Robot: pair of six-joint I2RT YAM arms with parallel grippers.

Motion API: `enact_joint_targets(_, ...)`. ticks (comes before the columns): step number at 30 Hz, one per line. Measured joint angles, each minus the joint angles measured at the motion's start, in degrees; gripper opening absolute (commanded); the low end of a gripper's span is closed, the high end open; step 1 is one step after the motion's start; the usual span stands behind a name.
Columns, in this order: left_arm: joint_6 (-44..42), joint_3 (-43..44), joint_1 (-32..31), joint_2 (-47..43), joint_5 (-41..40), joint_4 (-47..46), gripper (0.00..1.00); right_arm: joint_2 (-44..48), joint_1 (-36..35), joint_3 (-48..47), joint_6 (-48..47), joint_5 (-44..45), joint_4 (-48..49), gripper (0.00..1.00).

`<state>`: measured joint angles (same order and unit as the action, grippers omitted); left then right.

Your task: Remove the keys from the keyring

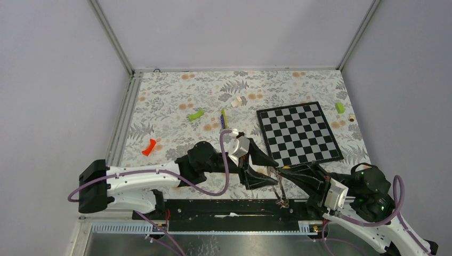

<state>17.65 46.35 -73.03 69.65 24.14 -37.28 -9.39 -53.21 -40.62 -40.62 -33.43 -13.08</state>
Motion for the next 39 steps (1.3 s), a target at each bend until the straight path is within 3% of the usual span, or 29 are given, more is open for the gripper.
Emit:
enact_joint_targets(14, -0.2, -1.2, 0.0, -2.2, 3.7, -2.0, 0.61, -0.6, 0.0, -2.4, 2.3, -1.7, -1.7, 0.00)
enact_joint_targets(29, -1.6, -2.3, 0.0, -4.4, 0.1, -1.9, 0.59, -1.5, 0.0, -3.6, 5.4, -4.2, -1.3, 0.00)
enact_joint_targets(39, -0.8, -2.2, 0.0, -2.0, 2.3, -3.3, 0.56, -2.0, 0.0, -3.6, 6.1, -5.2, -0.3, 0.00)
